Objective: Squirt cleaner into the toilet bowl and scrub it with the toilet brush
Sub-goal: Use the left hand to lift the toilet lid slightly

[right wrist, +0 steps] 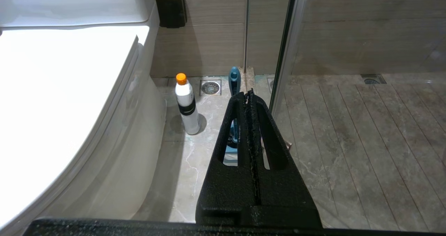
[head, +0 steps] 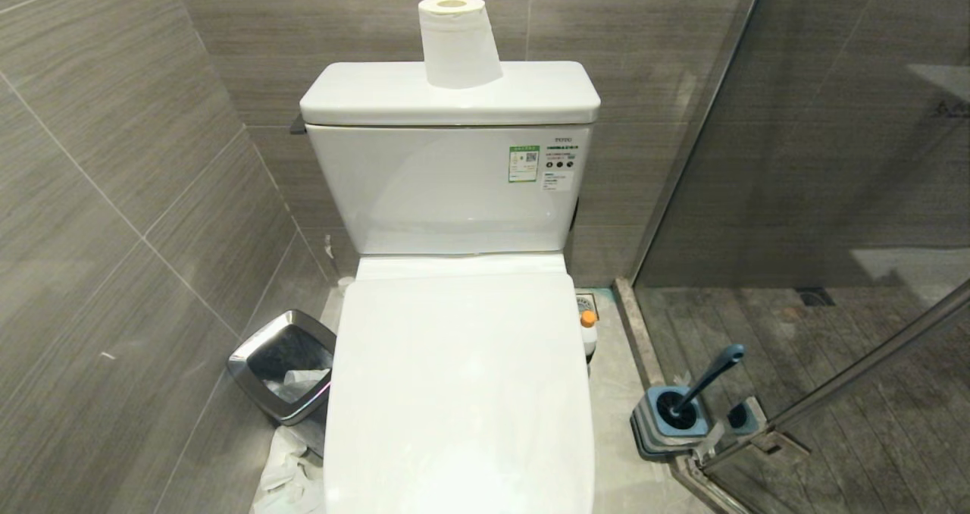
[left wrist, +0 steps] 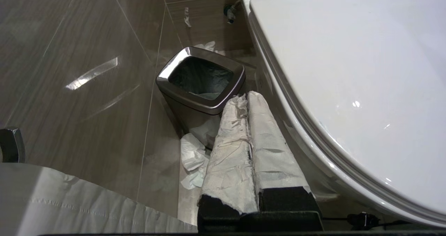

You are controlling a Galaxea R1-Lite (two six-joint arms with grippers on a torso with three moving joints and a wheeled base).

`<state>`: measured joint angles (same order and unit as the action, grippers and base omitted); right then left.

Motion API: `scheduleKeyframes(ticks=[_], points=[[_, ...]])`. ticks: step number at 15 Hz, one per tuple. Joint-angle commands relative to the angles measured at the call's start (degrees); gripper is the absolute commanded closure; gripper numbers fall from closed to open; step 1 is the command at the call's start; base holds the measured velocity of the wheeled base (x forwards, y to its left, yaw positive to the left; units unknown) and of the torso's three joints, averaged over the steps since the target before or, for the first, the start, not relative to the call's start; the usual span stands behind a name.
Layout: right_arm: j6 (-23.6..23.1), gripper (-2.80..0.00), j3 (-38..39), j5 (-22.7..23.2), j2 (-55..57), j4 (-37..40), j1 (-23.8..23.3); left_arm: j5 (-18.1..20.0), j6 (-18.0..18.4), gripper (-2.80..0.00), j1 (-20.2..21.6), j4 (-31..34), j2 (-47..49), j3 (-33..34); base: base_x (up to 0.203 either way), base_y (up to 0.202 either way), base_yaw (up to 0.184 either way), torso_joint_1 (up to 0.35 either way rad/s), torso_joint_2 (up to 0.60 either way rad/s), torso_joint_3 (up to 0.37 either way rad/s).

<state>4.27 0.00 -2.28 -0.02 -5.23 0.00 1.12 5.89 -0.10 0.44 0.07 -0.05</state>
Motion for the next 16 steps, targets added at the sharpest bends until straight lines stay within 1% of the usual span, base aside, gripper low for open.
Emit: scheduleKeyframes(ticks=[1,3,8,10,11,13,14,16], points=[[-0.03,0.0,1.41,-0.01,0.02,-0.04,0.0,-0.14,-1.39,0.0,0.01,0.0,0.01,-0.04,0.0,0.0,0.0,0.0,0.0,0.0],[0.04,0.0,1.41,-0.01,0.02,-0.04,0.0,-0.33,-2.19,0.0,0.01,0.0,0.01,-0.04,0.0,0.0,0.0,0.0,0.0,0.0],[-0.05,0.0,1.41,-0.01,0.02,-0.04,0.0,0.11,-1.23,0.0,0.01,0.18,0.01,-0.13,0.0,0.0,0.0,0.0,0.0,0.0],[0.0,0.0,1.41,-0.01,0.02,-0.04,0.0,0.11,1.08,0.0,0.01,0.03,0.01,-0.03,0.0,0.0,0.0,0.0,0.0,0.0],[-0.02,0.0,1.41,-0.01,0.02,-0.04,0.0,0.24,3.19,0.0,0.01,0.01,0.01,-0.43,0.0,0.0,0.0,0.0,0.0,0.0],[-0.04,0.0,1.41,-0.01,0.02,-0.04,0.0,2.87,7.02,0.0,0.01,0.28,0.01,-3.33,0.0,0.0,0.0,0.0,0.0,0.0],[0.04,0.0,1.41,-0.01,0.02,-0.04,0.0,3.95,7.95,0.0,0.01,0.68,0.05,-5.18,0.0,0.0,0.0,0.0,0.0,0.0],[-0.05,0.0,1.41,-0.01,0.02,-0.04,0.0,4.84,8.66,0.0,0.01,3.28,0.86,-10.3,0.0,0.0,0.0,0.0,0.0,0.0]])
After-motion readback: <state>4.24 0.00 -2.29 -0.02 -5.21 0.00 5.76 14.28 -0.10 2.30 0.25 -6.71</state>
